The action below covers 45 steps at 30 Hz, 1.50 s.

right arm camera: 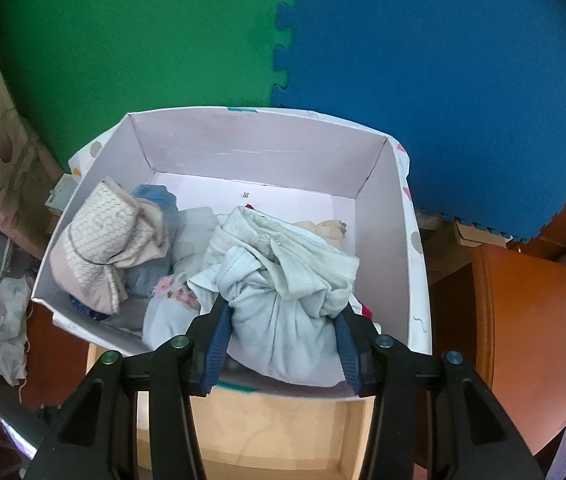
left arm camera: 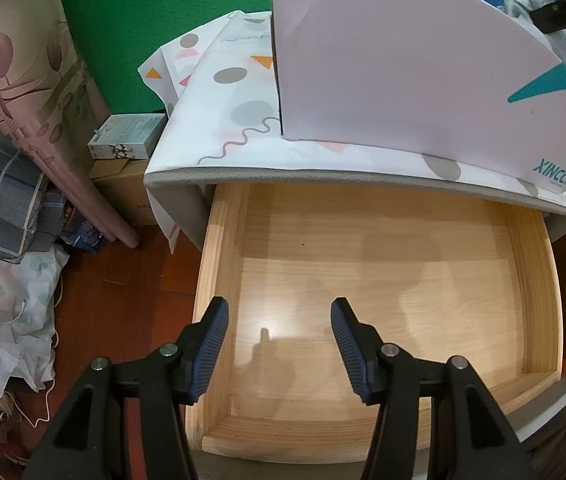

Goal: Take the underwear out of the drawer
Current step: 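Open the right tool to release the light blue cloth into the box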

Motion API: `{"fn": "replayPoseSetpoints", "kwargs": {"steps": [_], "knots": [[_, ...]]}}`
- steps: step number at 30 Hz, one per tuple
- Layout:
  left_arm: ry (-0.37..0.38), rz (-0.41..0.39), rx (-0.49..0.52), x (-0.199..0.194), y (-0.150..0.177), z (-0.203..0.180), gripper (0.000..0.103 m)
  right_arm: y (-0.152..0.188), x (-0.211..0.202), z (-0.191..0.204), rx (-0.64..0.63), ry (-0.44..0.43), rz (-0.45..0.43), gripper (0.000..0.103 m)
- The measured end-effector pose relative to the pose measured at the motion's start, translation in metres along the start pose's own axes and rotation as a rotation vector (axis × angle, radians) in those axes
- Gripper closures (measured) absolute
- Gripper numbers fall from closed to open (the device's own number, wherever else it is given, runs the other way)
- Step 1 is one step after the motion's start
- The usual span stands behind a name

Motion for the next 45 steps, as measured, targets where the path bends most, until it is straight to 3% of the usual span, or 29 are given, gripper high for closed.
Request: {"fn": "replayPoseSetpoints", "kwargs": {"steps": [19,32,45], "knots": [[-0.005,0.012,-0.031,0.005,-0.002,0.002,0.048,-0.011,0.028,0.021,-0.034,0.035,0.001,0.054],[-0.018,0.015,-0.015,0.008,-0.001,0.001,0.048,-0.014,0.017,0.018,-0.046,0.022,-0.049,0.032],[-0.031,0.011,-0.004,0.008,0.000,0.002,0.049,-0.004,-0.030,0.011,-0.026,-0.029,-0.154,0.016]]}}
Point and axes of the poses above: each gripper's, at about its wrist camera, not at the fingertips, and x roughly the way its jaws point, z to its left, y to its underside, the point moved 7 cm from there along x, roughly the way its jaws point, and after that the axes turned 2 degrees about z, right-handed, at the moved point
